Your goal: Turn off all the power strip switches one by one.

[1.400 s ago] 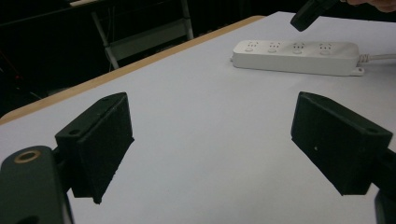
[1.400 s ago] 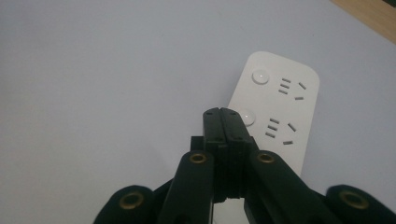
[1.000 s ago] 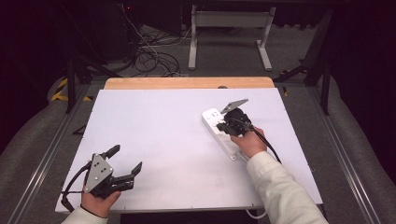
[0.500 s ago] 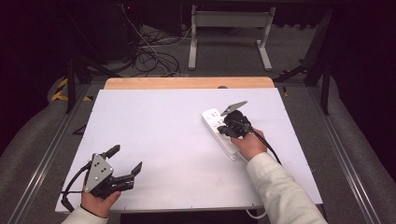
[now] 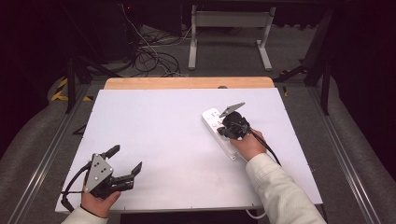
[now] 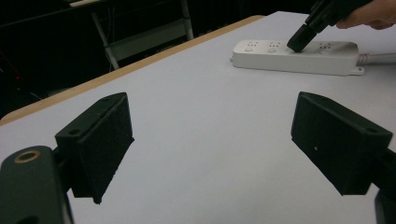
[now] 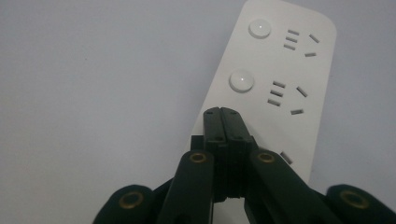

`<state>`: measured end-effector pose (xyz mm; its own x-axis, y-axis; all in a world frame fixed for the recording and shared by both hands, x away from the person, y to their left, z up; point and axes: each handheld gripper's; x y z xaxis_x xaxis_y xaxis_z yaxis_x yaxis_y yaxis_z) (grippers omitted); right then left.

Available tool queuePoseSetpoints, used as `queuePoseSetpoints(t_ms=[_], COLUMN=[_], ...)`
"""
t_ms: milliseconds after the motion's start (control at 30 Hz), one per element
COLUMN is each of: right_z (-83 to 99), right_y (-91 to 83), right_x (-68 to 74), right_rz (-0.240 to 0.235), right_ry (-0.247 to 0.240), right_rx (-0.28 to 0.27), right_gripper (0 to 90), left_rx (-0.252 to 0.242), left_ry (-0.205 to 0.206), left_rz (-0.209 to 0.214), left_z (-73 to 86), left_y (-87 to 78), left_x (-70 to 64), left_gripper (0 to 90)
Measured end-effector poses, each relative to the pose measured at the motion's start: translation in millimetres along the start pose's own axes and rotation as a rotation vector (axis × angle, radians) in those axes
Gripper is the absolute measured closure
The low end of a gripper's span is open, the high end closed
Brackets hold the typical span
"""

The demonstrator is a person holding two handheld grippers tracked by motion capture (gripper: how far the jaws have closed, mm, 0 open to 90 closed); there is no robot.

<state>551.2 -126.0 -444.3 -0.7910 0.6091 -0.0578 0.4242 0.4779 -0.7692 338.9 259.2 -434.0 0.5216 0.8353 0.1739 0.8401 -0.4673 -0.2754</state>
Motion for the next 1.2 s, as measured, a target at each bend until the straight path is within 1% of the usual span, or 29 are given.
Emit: queuePoseSetpoints(t_ms=[100,167,200,367,433,467,533,700,833,867,900,933,967,1000,1033,1067,1100,1167,1200], right_z=[0.3,0.2,0.3,0.2,0.1,0.0,-0.2,-0.7,-0.7,-1.6,-1.6,-6.5,-6.5,-12.8,-12.8,-19.5,-19.5,-24.6,-25.2], right_y=[0.0,-0.3,-0.3,-0.2,-0.1,-0.1,0.2,0.6,1.8,2.3,2.3,-1.4,-1.4,-16.9,-16.9,-30.9,-30.9,-36.8,-37.3], right_x=[-0.6,-0.9,-0.6,0.0,1.4,1.9,2.1,0.1,1.5,2.9,2.9,6.0,6.0,7.0,7.0,7.0,7.0,10.1,11.2], right_rz=[-0.002,-0.005,-0.002,-0.001,0.012,0.011,0.015,0.004,0.012,0.024,0.024,0.042,0.042,-0.002,-0.002,-0.016,-0.016,-0.001,-0.004], right_ry=[0.013,0.018,0.014,0.017,0.017,0.017,0.014,0.022,0.014,0.008,0.008,-0.018,-0.018,0.008,0.008,0.021,0.021,-0.012,-0.014], right_rx=[0.000,0.005,0.004,0.005,0.006,0.007,0.007,0.010,0.010,0.008,0.008,-0.001,-0.001,-0.103,-0.103,-0.170,-0.170,-0.165,-0.172], right_gripper=[90.0,90.0,90.0,90.0,90.0,90.0,90.0,90.0,90.0,90.0,90.0,90.0,90.0,90.0,90.0,90.0,90.0,90.0,90.0], left_rx=[-0.001,0.001,-0.002,-0.001,-0.001,-0.002,0.000,-0.002,-0.002,0.000,0.000,-0.001,-0.001,0.000,0.000,0.003,0.003,0.005,0.004], left_ry=[-0.006,-0.001,-0.007,0.000,-0.002,-0.008,-0.003,-0.007,-0.003,-0.007,-0.007,-0.007,-0.006,-0.008,-0.008,-0.013,-0.013,-0.011,-0.009], left_rz=[0.002,0.001,0.002,0.000,0.001,0.003,0.001,0.004,0.000,0.003,0.003,0.002,0.003,0.003,0.003,0.005,0.005,0.006,0.005], left_z=[0.1,-0.1,0.0,-0.1,-0.1,0.0,-0.1,0.0,0.0,0.1,0.1,0.0,0.0,0.3,0.3,0.6,0.6,0.6,0.6], left_y=[0.3,-0.2,-0.1,0.2,-0.2,0.0,-0.1,0.4,0.4,0.2,0.2,0.1,0.1,0.3,0.3,1.3,1.3,1.7,1.3], left_x=[-0.6,-0.4,-0.7,-0.6,-0.5,-0.7,-0.5,-0.9,0.1,-0.1,-0.1,0.0,0.2,0.4,0.4,0.8,0.8,0.9,0.6], left_gripper=[13.2,13.2,13.2,13.2,13.2,13.2,13.3,13.2,13.3,13.3,13.2,13.2,13.2,13.2,13.3,13.3,13.3,13.3,13.3])
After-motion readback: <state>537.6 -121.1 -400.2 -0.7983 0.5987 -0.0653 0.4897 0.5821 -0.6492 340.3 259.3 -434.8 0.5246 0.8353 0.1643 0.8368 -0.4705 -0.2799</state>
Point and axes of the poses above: each handheld gripper's, and its own axes: y roughly forward along the jaws, z roughly out of its underside, x roughly to its left, and after that the axes turned 2 degrees about -x, right-handed
